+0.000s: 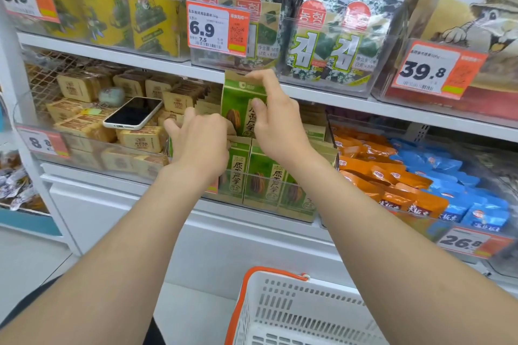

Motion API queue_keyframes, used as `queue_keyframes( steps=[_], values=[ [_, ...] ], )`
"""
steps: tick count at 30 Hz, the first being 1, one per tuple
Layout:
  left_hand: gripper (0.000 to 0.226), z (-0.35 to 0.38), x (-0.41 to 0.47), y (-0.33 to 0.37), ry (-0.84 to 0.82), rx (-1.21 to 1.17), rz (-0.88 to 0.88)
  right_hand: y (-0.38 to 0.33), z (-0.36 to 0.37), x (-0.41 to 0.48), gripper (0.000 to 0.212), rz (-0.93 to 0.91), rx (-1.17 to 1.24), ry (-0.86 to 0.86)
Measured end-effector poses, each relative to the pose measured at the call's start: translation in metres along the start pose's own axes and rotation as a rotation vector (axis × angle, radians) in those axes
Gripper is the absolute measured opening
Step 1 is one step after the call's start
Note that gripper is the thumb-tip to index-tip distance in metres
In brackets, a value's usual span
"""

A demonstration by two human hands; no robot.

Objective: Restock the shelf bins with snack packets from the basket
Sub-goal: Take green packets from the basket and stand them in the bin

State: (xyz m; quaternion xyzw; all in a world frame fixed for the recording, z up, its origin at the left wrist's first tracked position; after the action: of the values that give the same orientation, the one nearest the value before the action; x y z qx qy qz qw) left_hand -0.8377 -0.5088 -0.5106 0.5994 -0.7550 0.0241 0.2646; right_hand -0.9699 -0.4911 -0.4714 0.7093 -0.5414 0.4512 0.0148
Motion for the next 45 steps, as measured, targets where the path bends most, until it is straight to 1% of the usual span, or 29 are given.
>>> queue_keyframes(
  steps=[2,5,10,12,15,20,24,26,27,28,30,31,32,33,35,37,39,41,43,45],
  values=[
    [0.025,-0.001,-0.001,-0.001,0.017,-0.01,-0.009,0.013,0.007,0.003,0.036,0.076,-0.071,-0.076],
    [0.028,-0.001,-0.001,-0.004,0.018,-0.038,-0.014,0.032,0.019,0.009,0.034,0.153,-0.213,-0.188],
    [0.024,-0.005,-0.002,-0.005,0.047,-0.046,-0.005,0.023,0.032,0.027,0.022,0.078,-0.371,-0.318],
    [0.022,-0.005,-0.003,-0.004,0.053,-0.033,-0.001,0.019,0.036,0.031,0.022,0.043,-0.386,-0.378],
    [0.023,-0.006,-0.004,-0.005,0.063,-0.008,0.011,0.019,0.044,0.038,0.019,0.044,-0.465,-0.478],
    [0.027,-0.007,-0.004,-0.004,0.06,0.007,0.024,0.026,0.057,0.04,0.019,0.095,-0.539,-0.595],
    [0.025,-0.005,-0.005,-0.004,0.078,-0.002,0.009,0.042,0.068,0.034,0.034,0.223,-0.668,-0.69],
    [0.026,-0.005,-0.005,-0.004,0.082,-0.002,-0.002,0.049,0.069,0.032,0.043,0.305,-0.68,-0.746],
    [0.026,-0.005,-0.006,-0.004,0.078,0.003,-0.009,0.05,0.068,0.033,0.045,0.326,-0.673,-0.751],
    [0.025,-0.005,-0.006,-0.004,0.081,0.008,-0.013,0.046,0.066,0.035,0.041,0.301,-0.665,-0.722],
    [0.022,-0.006,-0.006,-0.003,0.094,0.003,-0.015,0.035,0.057,0.042,0.031,0.218,-0.656,-0.555],
    [0.021,-0.006,-0.005,-0.003,0.107,-0.004,-0.02,0.029,0.052,0.043,0.028,0.186,-0.651,-0.46],
    [0.02,-0.007,-0.005,-0.004,0.121,-0.013,-0.028,0.026,0.049,0.041,0.028,0.179,-0.648,-0.404],
    [0.018,-0.007,-0.005,-0.004,0.135,-0.029,-0.037,0.027,0.05,0.038,0.028,0.194,-0.638,-0.391],
    [0.015,-0.007,-0.005,-0.004,0.147,-0.064,-0.048,0.032,0.055,0.032,0.029,0.246,-0.63,-0.442],
    [0.017,-0.007,-0.006,-0.003,0.15,-0.072,-0.056,0.03,0.056,0.031,0.033,0.268,-0.655,-0.497],
    [0.02,-0.005,-0.009,-0.002,0.145,-0.073,-0.061,0.022,0.057,0.03,0.038,0.241,-0.686,-0.553],
    [0.025,-0.003,-0.013,0.003,0.147,-0.091,-0.057,0.018,0.059,0.023,0.038,0.202,-0.686,-0.587],
    [0.034,-0.003,-0.018,0.008,0.162,-0.124,-0.052,0.017,0.052,0.012,0.034,0.189,-0.649,-0.539],
    [0.043,-0.004,-0.024,0.012,0.211,-0.153,-0.048,0.013,0.033,-0.003,0.035,0.159,-0.608,-0.36]
  ],
)
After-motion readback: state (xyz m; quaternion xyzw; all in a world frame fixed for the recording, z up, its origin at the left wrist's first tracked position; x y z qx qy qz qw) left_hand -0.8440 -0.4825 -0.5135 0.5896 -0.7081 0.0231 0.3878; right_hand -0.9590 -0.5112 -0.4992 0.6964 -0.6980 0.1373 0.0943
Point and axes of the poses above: each hand's wrist, its own x-axis towards the middle knuckle, its own z-axis out of the palm, y = z × x, the point moved 8 cm from there along x, towards the middle knuckle, and after that the axes turned 4 degrees about -x, right-handed, at the moved point
